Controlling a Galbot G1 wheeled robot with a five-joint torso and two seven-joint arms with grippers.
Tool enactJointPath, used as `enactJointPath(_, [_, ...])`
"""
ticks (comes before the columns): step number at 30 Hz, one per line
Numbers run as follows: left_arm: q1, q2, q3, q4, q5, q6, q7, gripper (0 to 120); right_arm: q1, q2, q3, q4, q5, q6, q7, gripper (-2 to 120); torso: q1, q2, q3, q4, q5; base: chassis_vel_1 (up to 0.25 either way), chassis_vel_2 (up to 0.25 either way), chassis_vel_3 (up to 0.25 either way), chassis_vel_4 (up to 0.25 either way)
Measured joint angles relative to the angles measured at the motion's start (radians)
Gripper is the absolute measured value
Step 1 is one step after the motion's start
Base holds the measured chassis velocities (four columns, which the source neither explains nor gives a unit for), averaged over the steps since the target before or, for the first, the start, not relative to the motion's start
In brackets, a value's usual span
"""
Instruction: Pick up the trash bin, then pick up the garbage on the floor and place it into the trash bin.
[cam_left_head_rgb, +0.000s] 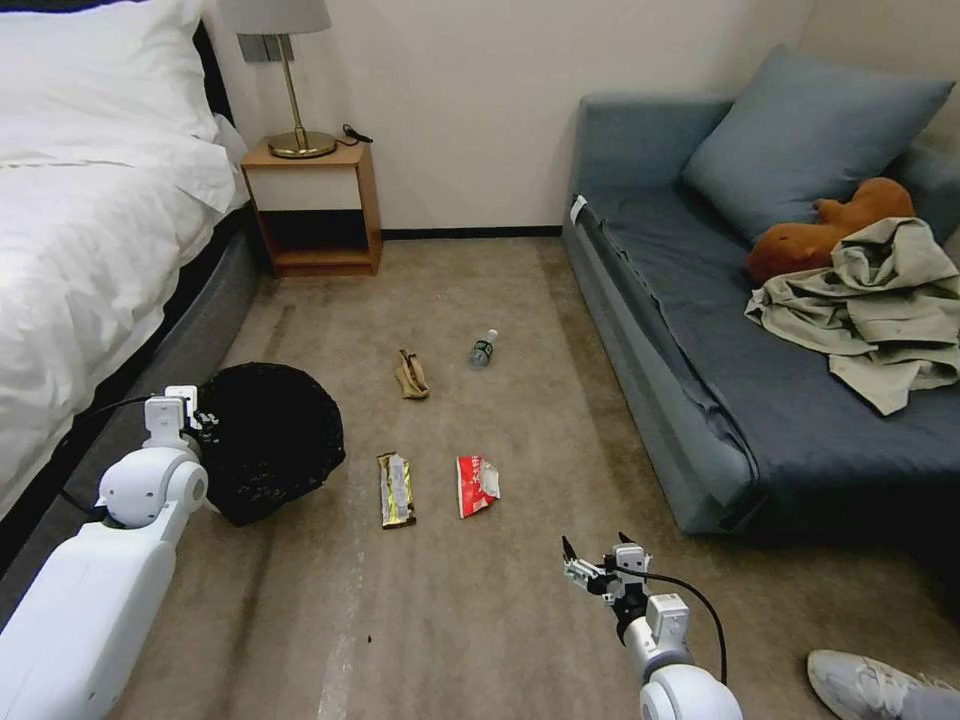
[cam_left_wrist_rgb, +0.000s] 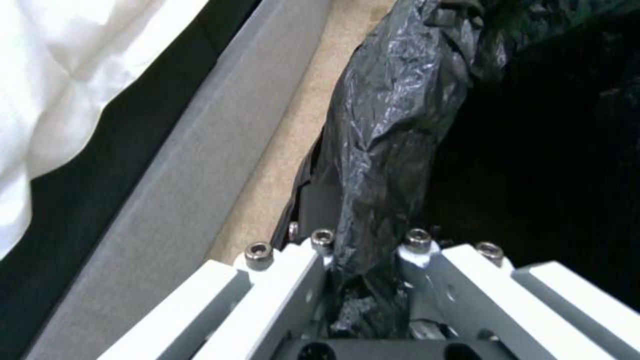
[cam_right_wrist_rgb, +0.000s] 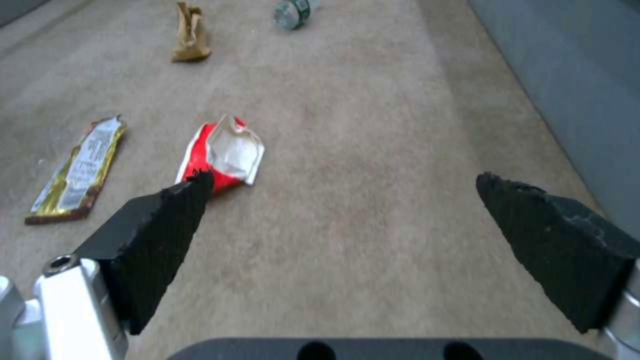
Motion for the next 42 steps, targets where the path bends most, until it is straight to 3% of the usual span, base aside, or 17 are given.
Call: enactJointPath(42, [0.017, -0.001, -0.009, 0.004, 0.008, -0.019, 0.019, 2, -0.003, 0.002, -0.023, -0.013, -0.013, -0.004, 0.001, 100, 0.0, 0.0, 0.0, 0.0001, 0.0, -0.101, 0.102, 0.101, -0.106])
